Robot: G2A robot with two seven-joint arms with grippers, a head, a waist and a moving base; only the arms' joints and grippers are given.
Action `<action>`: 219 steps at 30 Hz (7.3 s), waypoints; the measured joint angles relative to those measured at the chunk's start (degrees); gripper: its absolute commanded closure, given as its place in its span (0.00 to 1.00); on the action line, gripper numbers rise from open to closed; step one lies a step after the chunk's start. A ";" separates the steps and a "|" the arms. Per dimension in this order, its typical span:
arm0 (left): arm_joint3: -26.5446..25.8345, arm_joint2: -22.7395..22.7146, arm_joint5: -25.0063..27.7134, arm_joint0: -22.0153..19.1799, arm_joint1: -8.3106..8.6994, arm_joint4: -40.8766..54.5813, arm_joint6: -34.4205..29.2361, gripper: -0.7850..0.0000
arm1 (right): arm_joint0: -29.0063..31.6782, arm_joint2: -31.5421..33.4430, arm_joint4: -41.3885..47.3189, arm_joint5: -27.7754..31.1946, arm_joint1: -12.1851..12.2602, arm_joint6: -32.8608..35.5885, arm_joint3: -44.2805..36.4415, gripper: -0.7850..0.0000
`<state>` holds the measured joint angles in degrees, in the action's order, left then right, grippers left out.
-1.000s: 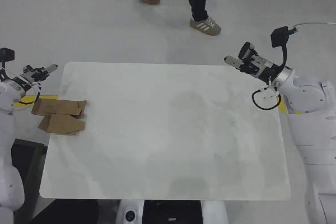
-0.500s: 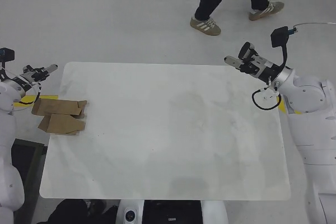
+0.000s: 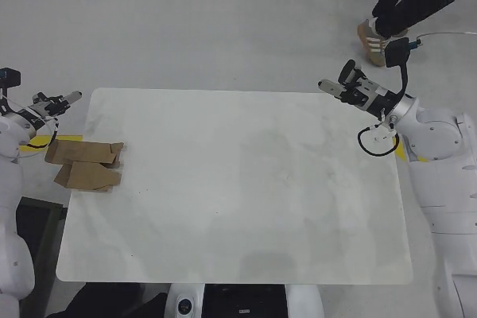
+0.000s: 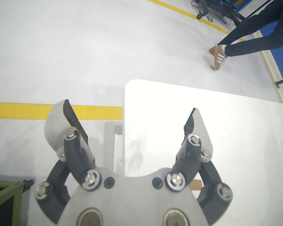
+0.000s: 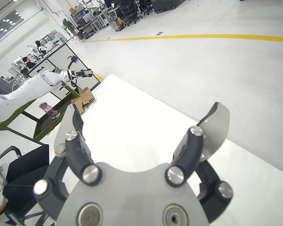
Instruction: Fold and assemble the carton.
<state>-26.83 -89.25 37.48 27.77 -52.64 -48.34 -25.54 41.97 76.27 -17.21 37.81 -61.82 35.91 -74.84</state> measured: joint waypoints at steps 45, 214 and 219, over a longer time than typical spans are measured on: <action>16.70 -3.46 -5.29 -4.02 7.01 10.98 -26.63 0.61 | 0.00 0.00 0.00 0.00 0.00 0.00 0.00 0.00; -33.04 53.09 -12.88 -14.21 -4.84 87.86 -54.17 1.00 | -17.21 -41.59 26.25 15.31 -1.64 15.27 8.62 0.02; -32.26 53.55 -12.71 -14.57 -5.24 88.58 -53.98 1.00 | -19.78 -47.47 28.60 16.62 -1.00 13.96 9.00 0.40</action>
<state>-59.09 -35.70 24.78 13.20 -57.88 40.24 -79.53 22.19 28.81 11.39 54.43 -62.82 49.86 -65.84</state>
